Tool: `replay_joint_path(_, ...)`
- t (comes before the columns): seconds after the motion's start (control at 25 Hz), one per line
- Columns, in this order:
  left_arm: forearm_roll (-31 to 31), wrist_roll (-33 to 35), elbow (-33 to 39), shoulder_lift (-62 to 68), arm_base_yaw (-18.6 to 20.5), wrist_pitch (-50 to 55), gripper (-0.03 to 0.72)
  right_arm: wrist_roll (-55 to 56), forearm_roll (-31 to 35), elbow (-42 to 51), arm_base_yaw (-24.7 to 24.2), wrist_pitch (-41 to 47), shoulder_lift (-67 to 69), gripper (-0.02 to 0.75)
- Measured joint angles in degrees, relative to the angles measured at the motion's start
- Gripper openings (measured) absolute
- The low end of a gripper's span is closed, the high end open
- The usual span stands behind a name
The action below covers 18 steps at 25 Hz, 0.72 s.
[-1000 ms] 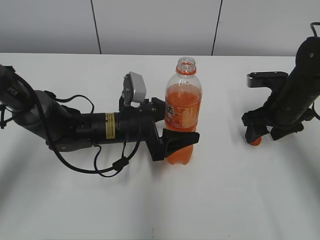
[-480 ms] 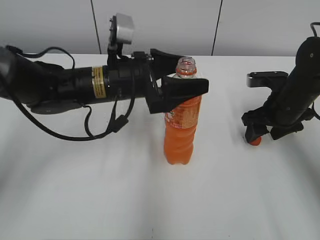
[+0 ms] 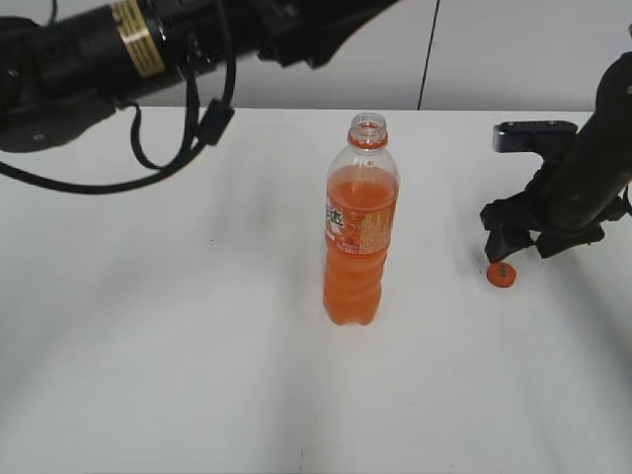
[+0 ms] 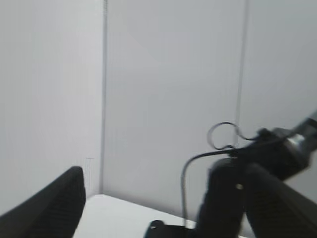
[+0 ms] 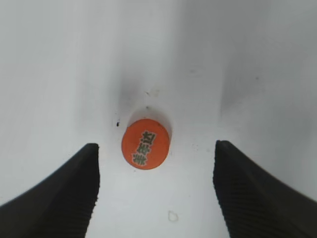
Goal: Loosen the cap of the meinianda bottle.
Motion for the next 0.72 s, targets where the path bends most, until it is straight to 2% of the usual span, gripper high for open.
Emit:
replay_joint_path(0.16, -8.6, 0.0, 0.0, -5.9, 0.4, 22.0, 0.587, -0.1, 1.4, 0.0, 0.0, 2.0, -3.3, 0.534)
replay_joint_path(0.32, -11.9, 0.0, 0.0, -8.7, 3.0, 40.0, 0.587, -0.1, 2.3, 0.0, 0.0, 4.9, -6.2, 0.534)
replay_joint_path(0.56, -13.5, 0.0, 0.0, -9.1, 8.1, 62.3, 0.587, 0.0, 2.4, 0.0, 0.0, 6.9, -12.2, 0.535)
replay_joint_path(0.72, -13.8, 0.1, 0.0, -9.1, 11.8, 71.7, 0.587, -0.1, 2.4, 0.0, 0.0, 8.1, -15.3, 0.535)
